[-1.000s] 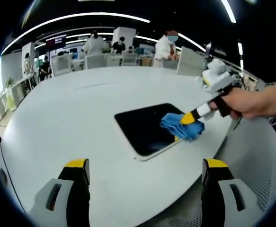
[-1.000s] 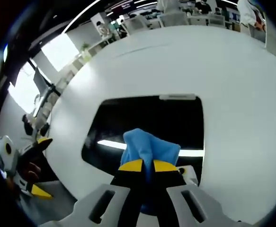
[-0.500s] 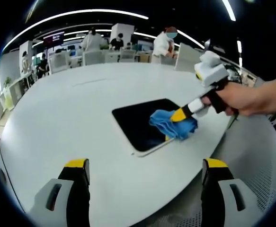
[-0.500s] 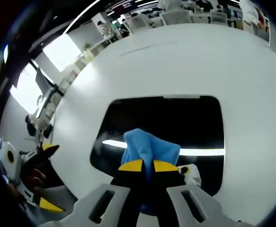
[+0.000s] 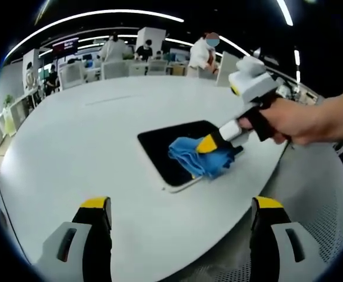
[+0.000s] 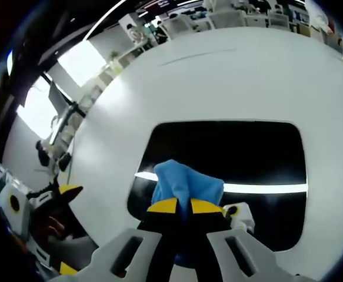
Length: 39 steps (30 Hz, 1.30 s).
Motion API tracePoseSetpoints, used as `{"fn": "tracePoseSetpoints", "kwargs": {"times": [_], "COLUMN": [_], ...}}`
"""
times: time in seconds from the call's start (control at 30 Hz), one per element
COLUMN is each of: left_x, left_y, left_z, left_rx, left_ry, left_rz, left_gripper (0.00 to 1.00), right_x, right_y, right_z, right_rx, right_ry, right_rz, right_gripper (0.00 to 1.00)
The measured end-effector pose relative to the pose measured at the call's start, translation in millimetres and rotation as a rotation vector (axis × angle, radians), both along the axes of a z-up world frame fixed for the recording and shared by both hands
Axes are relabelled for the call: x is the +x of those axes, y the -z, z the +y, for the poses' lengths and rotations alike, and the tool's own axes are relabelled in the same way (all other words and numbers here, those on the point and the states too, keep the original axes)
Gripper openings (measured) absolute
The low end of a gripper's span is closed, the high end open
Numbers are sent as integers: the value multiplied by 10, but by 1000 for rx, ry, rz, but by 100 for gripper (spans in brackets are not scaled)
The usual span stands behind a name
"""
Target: Wipe the mirror surface with the cleaning cloth until all visible marks leave the cleaned area.
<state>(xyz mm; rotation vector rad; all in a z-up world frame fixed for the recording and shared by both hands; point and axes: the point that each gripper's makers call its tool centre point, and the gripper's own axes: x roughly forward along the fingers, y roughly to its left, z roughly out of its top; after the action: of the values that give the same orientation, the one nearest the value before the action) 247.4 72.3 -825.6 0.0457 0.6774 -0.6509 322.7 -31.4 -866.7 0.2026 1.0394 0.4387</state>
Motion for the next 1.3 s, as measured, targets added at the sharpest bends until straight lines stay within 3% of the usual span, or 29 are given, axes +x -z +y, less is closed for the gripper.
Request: {"fn": "tracePoseSetpoints", "kwargs": {"times": [0.77, 1.3], "left_x": [1, 7], "left_y": [15, 19], "left_z": [13, 33], "left_rx": [2, 10], "left_ry": [-6, -8], "left_rz": [4, 1], "left_gripper": [99, 99], "right_x": [-21, -13], "right_y": [-8, -3], "right_z": [510, 591], "right_rx": [30, 45], "right_ry": [-83, -88], "right_rz": [14, 26], "right_gripper": [1, 1]}}
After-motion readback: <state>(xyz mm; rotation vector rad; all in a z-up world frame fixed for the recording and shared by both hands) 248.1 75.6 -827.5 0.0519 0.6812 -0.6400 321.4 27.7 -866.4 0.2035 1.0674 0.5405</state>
